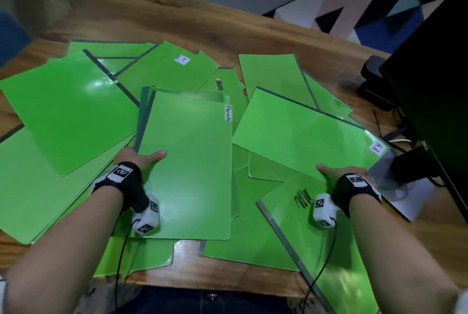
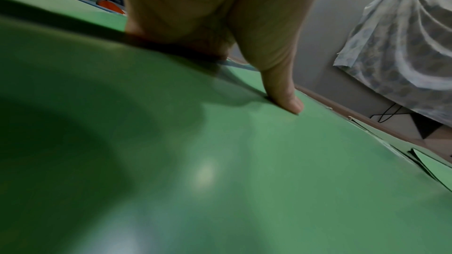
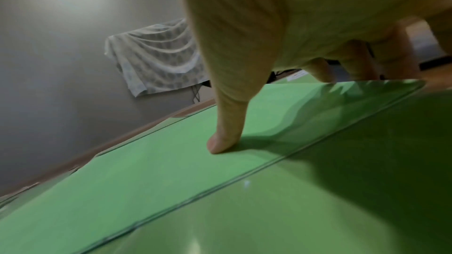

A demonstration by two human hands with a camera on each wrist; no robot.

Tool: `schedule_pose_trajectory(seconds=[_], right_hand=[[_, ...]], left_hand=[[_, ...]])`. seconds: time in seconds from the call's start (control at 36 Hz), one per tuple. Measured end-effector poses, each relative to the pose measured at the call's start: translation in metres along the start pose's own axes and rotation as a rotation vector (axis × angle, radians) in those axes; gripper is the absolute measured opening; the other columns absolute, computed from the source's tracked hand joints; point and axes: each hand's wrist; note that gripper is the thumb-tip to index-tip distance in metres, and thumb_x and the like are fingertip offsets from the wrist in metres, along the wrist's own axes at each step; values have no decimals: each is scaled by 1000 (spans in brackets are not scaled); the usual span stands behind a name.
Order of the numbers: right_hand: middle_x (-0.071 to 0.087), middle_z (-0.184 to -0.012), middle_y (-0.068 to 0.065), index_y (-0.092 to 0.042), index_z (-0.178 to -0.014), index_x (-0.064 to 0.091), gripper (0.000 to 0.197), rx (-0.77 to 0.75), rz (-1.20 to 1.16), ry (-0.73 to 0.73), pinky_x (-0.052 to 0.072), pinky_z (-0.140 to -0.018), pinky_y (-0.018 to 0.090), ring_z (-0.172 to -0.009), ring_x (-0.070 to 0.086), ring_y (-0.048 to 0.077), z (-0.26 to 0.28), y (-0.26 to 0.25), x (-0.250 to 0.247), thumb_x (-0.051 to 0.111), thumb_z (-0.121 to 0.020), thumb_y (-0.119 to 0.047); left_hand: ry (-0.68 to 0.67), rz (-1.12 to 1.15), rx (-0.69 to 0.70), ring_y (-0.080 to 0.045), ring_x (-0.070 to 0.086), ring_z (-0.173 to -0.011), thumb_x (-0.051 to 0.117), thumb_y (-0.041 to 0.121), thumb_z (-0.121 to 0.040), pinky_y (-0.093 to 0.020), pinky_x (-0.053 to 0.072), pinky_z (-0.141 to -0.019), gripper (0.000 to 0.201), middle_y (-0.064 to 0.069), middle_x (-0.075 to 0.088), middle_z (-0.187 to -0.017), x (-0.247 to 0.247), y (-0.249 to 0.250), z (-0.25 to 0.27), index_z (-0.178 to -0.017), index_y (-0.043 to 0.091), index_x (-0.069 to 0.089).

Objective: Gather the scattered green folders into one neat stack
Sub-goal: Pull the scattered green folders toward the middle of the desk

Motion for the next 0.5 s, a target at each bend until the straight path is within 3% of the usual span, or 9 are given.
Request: schedule_pose_trajectory(seconds=[0.08,0.14,0.19,0.28,0.33,0.39,0.5], right_hand=[[51,-109,17,-2,-116,52,145,36,-36,78,50,-83,45,-101,53,31,-1,-4,-3,46,-10,-100],[49,-108,19,2,-110,51,127,47,-68,196,49,-84,42,-100,51,30,23,-8,-16,57,-28,-95],[42,-119,22,6,-121,40,102,1,-165,235,47,-83,43,-105,51,35,38,-15,-28,73,-60,-69],[43,-128,24,6,-128,39,67,-19,-308,220,47,-84,44,-109,55,39,35,-17,-50,70,-80,-30],[51,-129,22,4,-126,50,46,-60,-482,187,46,-87,40,-113,56,36,26,-18,-69,59,-85,-17],[57,-128,18,-1,-124,54,43,-96,-657,142,46,-90,39,-115,56,34,30,-21,-93,56,-84,-17],[65,-101,5,-8,-101,63,32,-92,-872,90,48,-82,33,-87,59,20,40,-35,-135,66,-73,-24]], left_hand=[[0,-11,16,-28,56,-80,76,53,-67,-31,45,-56,87,-14,58,-98,1,-2,-2,-128,0,44],[-2,-14,24,-29,56,-82,75,53,-68,-32,44,-56,88,-14,58,-99,1,-2,-3,-130,0,43],[-3,-19,24,-29,55,-81,75,53,-68,-31,41,-51,87,-14,57,-99,2,-2,-2,-130,0,43],[-5,-22,17,-29,55,-81,75,52,-68,-32,41,-51,85,-14,57,-98,2,-1,-1,-127,0,44],[-10,-26,15,-30,56,-81,75,52,-68,-33,43,-54,82,-15,58,-97,2,0,-1,-124,0,45],[-14,-36,13,-29,56,-80,75,52,-68,-33,43,-53,80,-15,58,-95,1,1,0,-121,-1,46],[-7,-55,16,-29,55,-77,75,54,-67,-31,41,-51,78,-16,57,-90,0,2,3,-114,-2,48]])
Point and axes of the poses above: each hand's wrist, its own z-axis away from the middle knuckle, its own x-axis out of the palm, y = z × x
